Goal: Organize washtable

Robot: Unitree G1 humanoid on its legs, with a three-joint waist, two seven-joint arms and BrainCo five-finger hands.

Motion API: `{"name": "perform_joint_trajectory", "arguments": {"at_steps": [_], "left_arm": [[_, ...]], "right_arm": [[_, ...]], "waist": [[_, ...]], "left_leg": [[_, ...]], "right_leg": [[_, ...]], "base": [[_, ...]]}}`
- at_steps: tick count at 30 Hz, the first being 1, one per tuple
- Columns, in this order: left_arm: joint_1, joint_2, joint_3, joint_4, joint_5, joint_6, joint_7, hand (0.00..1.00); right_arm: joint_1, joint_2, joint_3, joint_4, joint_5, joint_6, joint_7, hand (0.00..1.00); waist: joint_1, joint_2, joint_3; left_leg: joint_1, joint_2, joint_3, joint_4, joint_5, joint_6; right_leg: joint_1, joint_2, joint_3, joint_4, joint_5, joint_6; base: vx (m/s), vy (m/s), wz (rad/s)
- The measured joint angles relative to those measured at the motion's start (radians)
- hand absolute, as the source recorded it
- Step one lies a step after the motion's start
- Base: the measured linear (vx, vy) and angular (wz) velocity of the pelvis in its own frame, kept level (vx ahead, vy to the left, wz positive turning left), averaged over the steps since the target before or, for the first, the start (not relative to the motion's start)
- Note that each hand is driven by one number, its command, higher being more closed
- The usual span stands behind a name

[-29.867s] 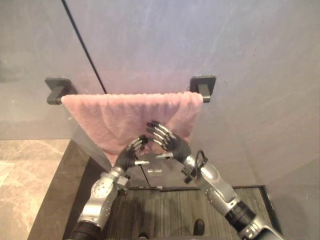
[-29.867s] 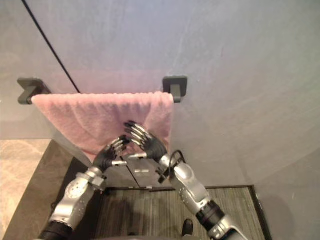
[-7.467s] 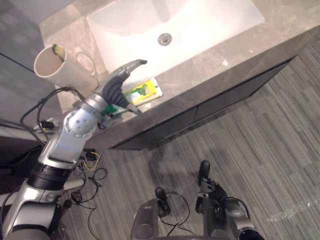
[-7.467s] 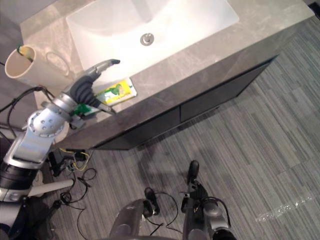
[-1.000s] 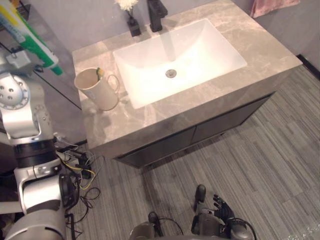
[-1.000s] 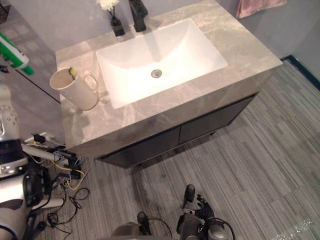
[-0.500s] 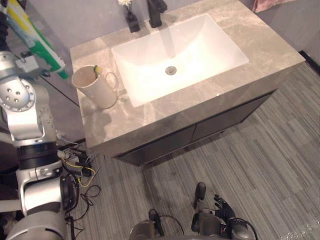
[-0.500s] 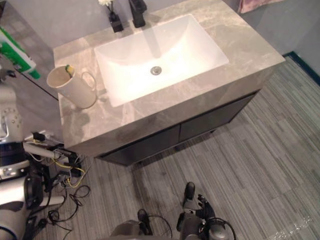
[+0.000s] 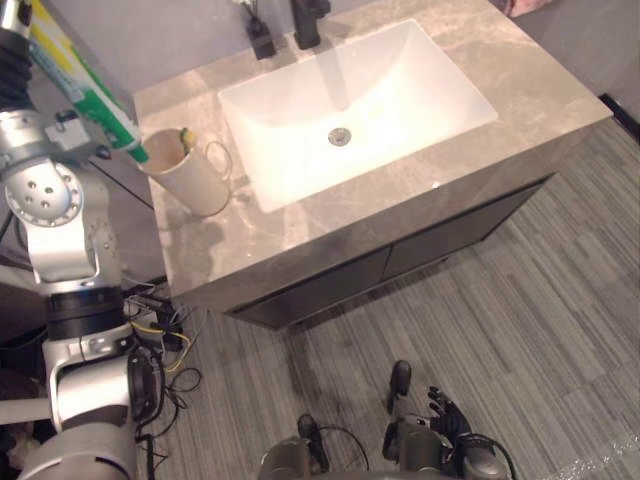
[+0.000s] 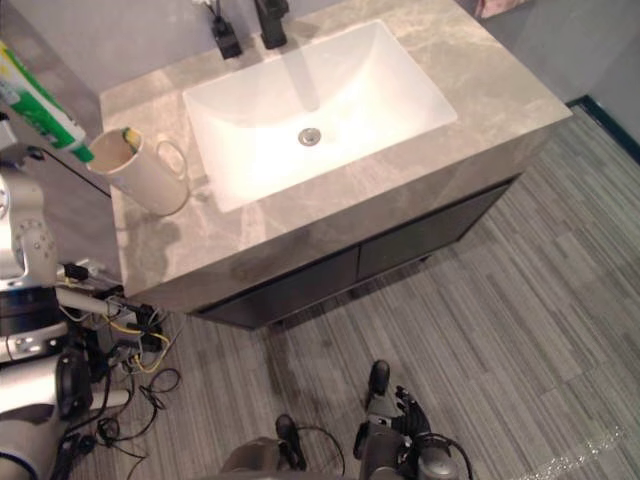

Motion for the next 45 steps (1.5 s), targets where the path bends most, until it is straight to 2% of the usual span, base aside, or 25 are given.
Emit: {"name": "perform_joint_trajectory", "arguments": {"at_steps": [11, 37, 45], "left_arm": [[0.048, -0.006, 0.001, -0.005, 0.01, 0.003, 0.001, 1.0], [0.0, -0.003, 0.0, -0.005, 0.025, 0.003, 0.005, 1.0], [-0.14, 0.107, -0.018, -0.003, -0.015, -0.015, 0.026, 1.0]], "right_arm": [[-0.005, 0.0, 0.001, -0.004, -0.002, -0.001, 0.0, 0.0], [-0.005, 0.0, 0.004, -0.013, 0.019, 0.001, 0.001, 0.0], [-0.004, 0.002, 0.008, -0.011, 0.019, 0.003, 0.002, 0.0]], "waist": [[0.001, 0.0, 0.009], [0.001, -0.002, 0.007], [0.0, -0.008, 0.004]], "left_leg": [[-0.009, 0.008, 0.021, 0.008, -0.005, -0.007], [-0.023, 0.018, 0.02, 0.037, -0.009, -0.007], [-0.012, 0.018, 0.019, 0.037, -0.009, -0.007]], "right_leg": [[-0.02, 0.009, 0.021, 0.0, 0.001, -0.001], [-0.018, 0.012, 0.017, 0.0, 0.008, -0.009], [-0.005, 0.012, 0.015, 0.0, 0.008, -0.009]], "base": [[0.0, 0.011, -0.06], [0.0, 0.002, 0.0], [0.0, 0.012, 0.01]]}}
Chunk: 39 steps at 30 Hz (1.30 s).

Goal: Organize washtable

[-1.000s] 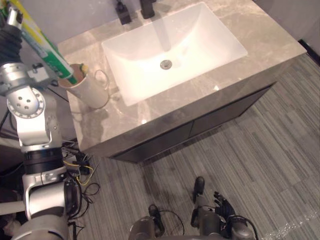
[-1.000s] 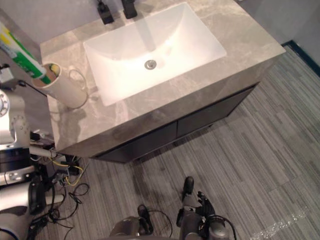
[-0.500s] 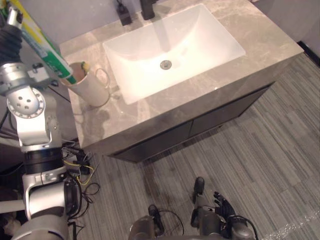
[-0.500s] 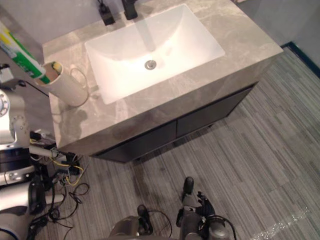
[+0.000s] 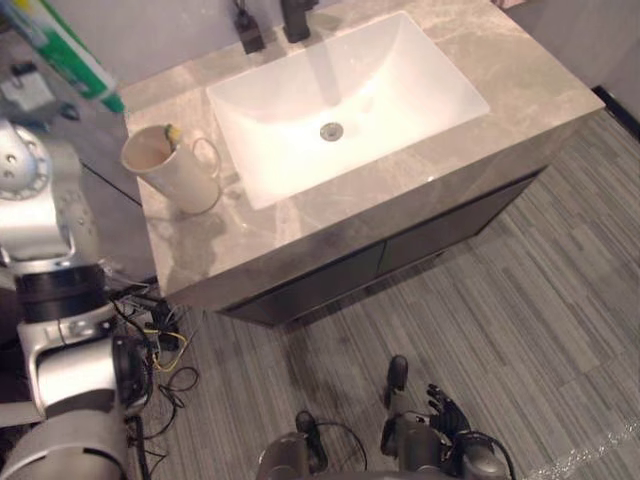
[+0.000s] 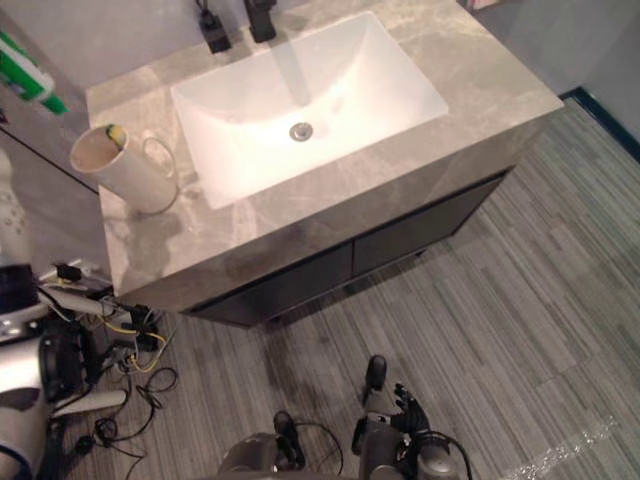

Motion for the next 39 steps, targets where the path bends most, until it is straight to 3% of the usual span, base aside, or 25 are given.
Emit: {"name": "perform_joint_trajectory", "arguments": {"at_steps": [5, 16, 25, 39], "left_arm": [[-0.032, 0.046, -0.025, 0.001, -0.002, -0.026, 0.017, 1.0], [-0.022, 0.046, -0.025, 0.032, 0.001, -0.026, 0.017, 1.0], [0.015, -0.004, -0.024, 0.04, 0.012, -0.013, 0.018, 1.0], [0.019, -0.027, -0.025, 0.039, 0.042, -0.001, 0.023, 1.0]], "right_arm": [[0.0, 0.002, 0.013, 0.016, 0.002, 0.0, 0.001, 0.0], [0.0, 0.006, 0.013, 0.027, 0.009, 0.0, 0.0, 0.0], [0.004, 0.018, 0.013, 0.028, 0.009, 0.0, 0.0, 0.0], [0.008, 0.022, 0.014, -0.011, 0.011, -0.001, 0.001, 0.0]], "waist": [[0.001, -0.015, -0.008], [-0.002, -0.024, -0.014], [-0.003, -0.043, -0.027], [-0.013, -0.046, -0.029]], "left_leg": [[0.006, 0.0, 0.0, 0.0, 0.0, 0.0], [-0.013, 0.006, -0.012, 0.015, 0.0, 0.0], [-0.042, 0.018, -0.013, 0.034, -0.003, -0.005], [-0.096, 0.038, 0.0, 0.074, -0.018, -0.008]], "right_leg": [[0.007, 0.0, -0.001, 0.0, 0.001, -0.001], [0.002, 0.001, -0.019, 0.0, 0.002, -0.003], [-0.02, 0.009, -0.018, 0.0, 0.006, -0.008], [-0.067, 0.022, 0.003, 0.0, 0.015, -0.017]], "base": [[0.0, 0.0, 0.0], [0.0, 0.004, 0.03], [0.0, 0.0, 0.0], [0.03, 0.027, -0.04]]}}
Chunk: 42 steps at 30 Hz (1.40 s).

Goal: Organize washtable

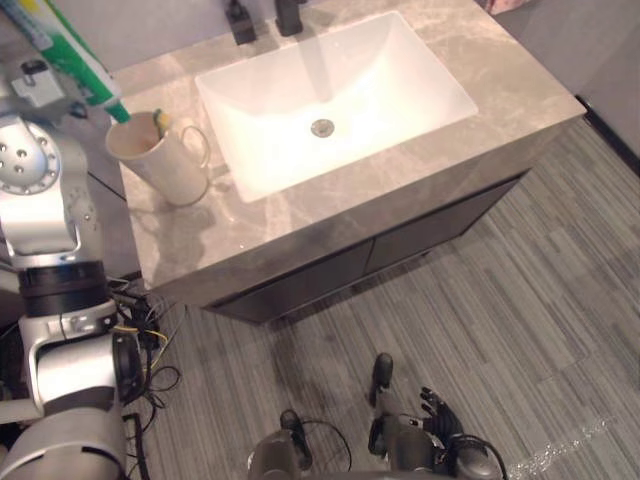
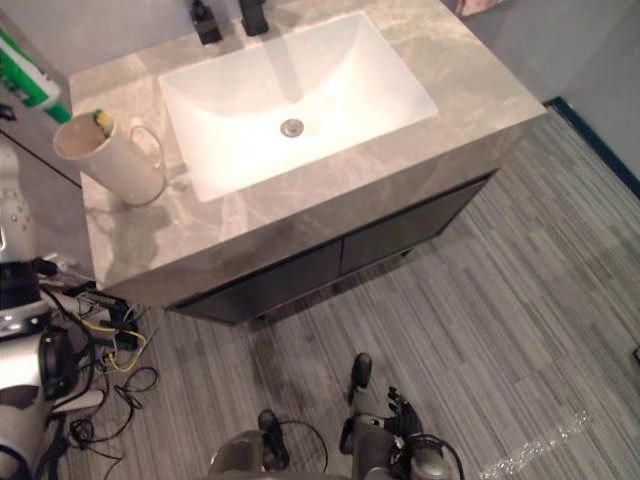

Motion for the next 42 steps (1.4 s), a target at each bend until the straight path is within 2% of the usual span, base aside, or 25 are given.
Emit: {"name": "perform_joint_trajectory", "arguments": {"at_steps": [3, 24, 34, 42], "left_arm": [[0.0, 0.0, 0.0, 0.0, 0.001, 0.004, 0.002, 1.0], [-0.055, 0.0, 0.011, 0.0, 0.039, 0.02, 0.023, 1.0], [-0.071, 0.0, 0.012, 0.002, 0.039, 0.022, 0.038, 1.0], [-0.137, 0.0, 0.012, 0.037, 0.04, 0.034, 0.04, 1.0]], "right_arm": [[0.001, 0.001, 0.001, -0.01, 0.001, -0.001, 0.0, 0.0], [0.009, 0.0, 0.024, -0.048, 0.01, -0.001, 0.001, 0.0], [0.009, 0.0, 0.028, -0.061, 0.01, -0.002, 0.002, 0.0], [0.011, 0.0, 0.028, -0.082, 0.011, -0.002, 0.004, 0.0]], "waist": [[-0.001, 0.0, 0.0], [-0.007, 0.0, 0.002], [-0.002, -0.001, 0.014], [0.013, -0.005, 0.037]], "left_leg": [[-0.009, 0.018, 0.002, 0.027, -0.014, -0.004], [-0.037, 0.036, 0.004, 0.055, -0.021, -0.007], [-0.051, 0.049, 0.005, 0.073, -0.028, -0.011], [-0.058, 0.054, 0.003, 0.083, -0.034, -0.01]], "right_leg": [[-0.002, 0.012, 0.004, 0.0, 0.001, -0.001], [-0.018, 0.023, 0.005, 0.0, 0.0, 0.001], [-0.028, 0.032, 0.005, 0.0, 0.003, -0.003], [-0.028, 0.033, 0.003, 0.0, 0.003, -0.003]], "base": [[0.03, 0.026, -0.09], [0.05, 0.038, -0.01], [0.06, 0.046, -0.02], [0.05, 0.054, 0.0]]}}
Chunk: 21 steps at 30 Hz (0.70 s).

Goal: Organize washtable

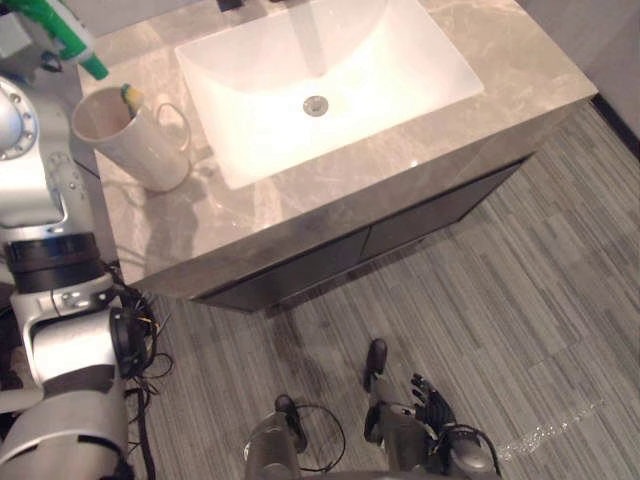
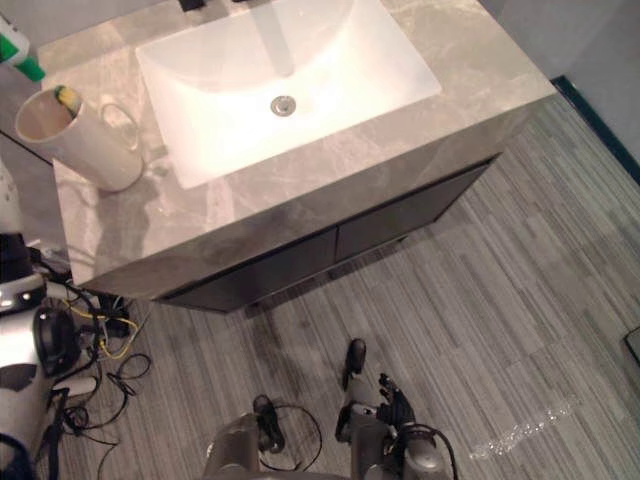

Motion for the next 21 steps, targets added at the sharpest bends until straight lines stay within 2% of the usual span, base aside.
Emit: {"name": "perform_joint_trajectory", "arguments": {"at_steps": [4, 9, 21], "left_arm": [[-0.002, 0.0, 0.0, 0.006, 0.0, 0.009, 0.0, 1.0], [-0.033, 0.006, -0.001, 0.023, 0.0, 0.009, 0.001, 1.0], [-0.031, 0.006, -0.003, 0.034, 0.0, 0.01, 0.0, 1.0]], "right_arm": [[0.012, 0.0, 0.0, -0.015, 0.0, -0.001, 0.01, 0.0], [0.021, 0.0, 0.0, -0.026, 0.0, 0.0, 0.018, 0.0], [0.026, 0.003, 0.001, -0.036, 0.018, 0.0, 0.017, 0.0]], "waist": [[0.0, -0.001, 0.0], [0.001, -0.014, 0.009], [0.003, -0.016, 0.01]], "left_leg": [[-0.007, 0.006, -0.002, 0.013, -0.009, 0.0], [-0.011, 0.007, -0.007, 0.015, -0.01, 0.0], [-0.02, 0.006, -0.029, 0.015, -0.009, 0.001]], "right_leg": [[0.0, 0.003, -0.001, 0.0, 0.0, 0.0], [0.0, 0.003, -0.006, 0.0, 0.0, 0.0], [0.0, 0.001, -0.022, 0.0, 0.0, 0.0]], "base": [[0.06, 0.065, -0.01], [0.06, 0.058, 0.02], [0.06, 0.063, 0.03]]}}
